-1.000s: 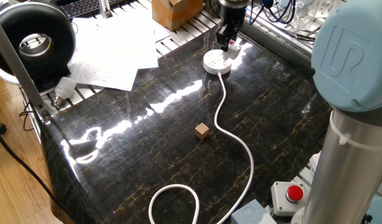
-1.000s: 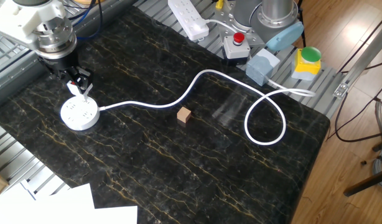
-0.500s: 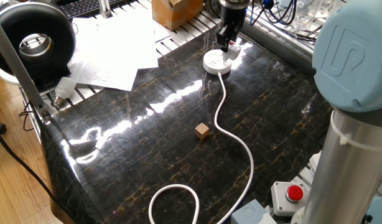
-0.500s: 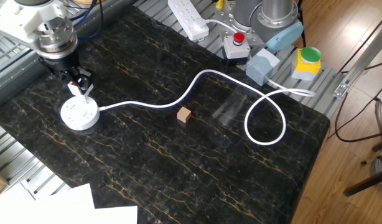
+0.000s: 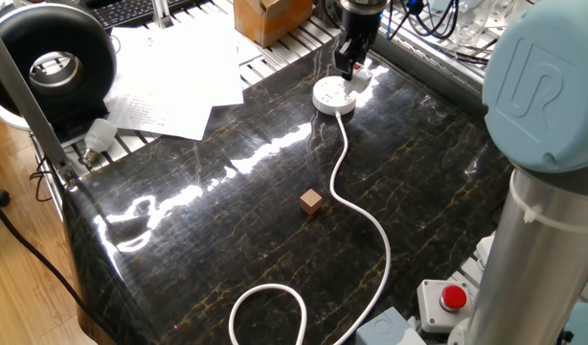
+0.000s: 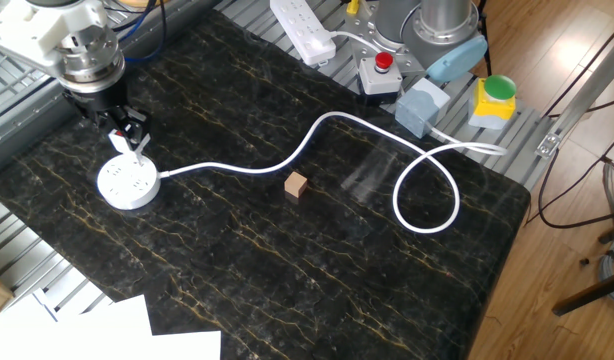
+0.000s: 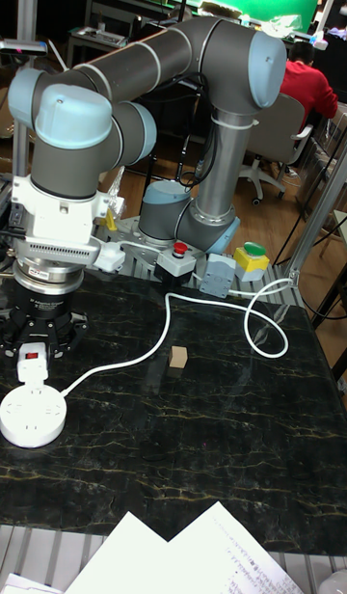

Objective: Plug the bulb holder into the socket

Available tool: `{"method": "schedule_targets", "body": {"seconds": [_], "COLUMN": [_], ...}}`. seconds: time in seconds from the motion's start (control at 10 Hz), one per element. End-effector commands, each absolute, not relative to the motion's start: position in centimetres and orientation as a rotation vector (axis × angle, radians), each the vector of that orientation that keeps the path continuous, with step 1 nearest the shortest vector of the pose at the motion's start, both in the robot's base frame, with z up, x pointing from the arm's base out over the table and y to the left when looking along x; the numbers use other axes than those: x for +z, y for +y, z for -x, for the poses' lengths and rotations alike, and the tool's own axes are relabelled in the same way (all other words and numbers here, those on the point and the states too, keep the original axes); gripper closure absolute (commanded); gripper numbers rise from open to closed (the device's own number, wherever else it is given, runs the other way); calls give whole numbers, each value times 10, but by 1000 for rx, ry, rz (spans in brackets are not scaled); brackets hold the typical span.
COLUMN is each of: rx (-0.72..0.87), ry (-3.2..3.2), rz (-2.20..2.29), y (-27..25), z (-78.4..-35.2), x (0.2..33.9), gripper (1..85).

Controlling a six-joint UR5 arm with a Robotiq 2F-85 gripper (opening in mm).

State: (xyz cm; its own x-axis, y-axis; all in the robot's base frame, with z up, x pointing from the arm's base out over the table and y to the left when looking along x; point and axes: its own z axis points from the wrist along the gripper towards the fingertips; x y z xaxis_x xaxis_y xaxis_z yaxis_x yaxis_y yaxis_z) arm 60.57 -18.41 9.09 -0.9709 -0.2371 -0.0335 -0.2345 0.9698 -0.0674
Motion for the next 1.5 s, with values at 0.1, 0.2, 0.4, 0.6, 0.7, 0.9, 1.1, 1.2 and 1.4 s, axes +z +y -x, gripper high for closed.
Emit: {"method": "schedule_targets", "body": {"seconds": [0.1, 0.2, 0.4, 0.6, 0.7, 0.9, 1.1, 1.2, 1.4], "rx": [-67, -65, -63, -58, -52, -50, -46, -61, -60], "ry": [3073, 3073, 3069, 3066, 3063, 3061, 3054, 3045, 3038], "rz": [342, 342, 339, 336, 331, 329, 325, 328, 322], "y": [-181, -180, -180, -179, -177, -176, -175, -177, -174], "z": [-606, -606, -607, -608, -609, -610, -612, -614, -616], "x": [91, 91, 89, 88, 87, 86, 84, 84, 83], "gripper": [847, 847, 847, 847, 847, 847, 847, 847, 847]}}
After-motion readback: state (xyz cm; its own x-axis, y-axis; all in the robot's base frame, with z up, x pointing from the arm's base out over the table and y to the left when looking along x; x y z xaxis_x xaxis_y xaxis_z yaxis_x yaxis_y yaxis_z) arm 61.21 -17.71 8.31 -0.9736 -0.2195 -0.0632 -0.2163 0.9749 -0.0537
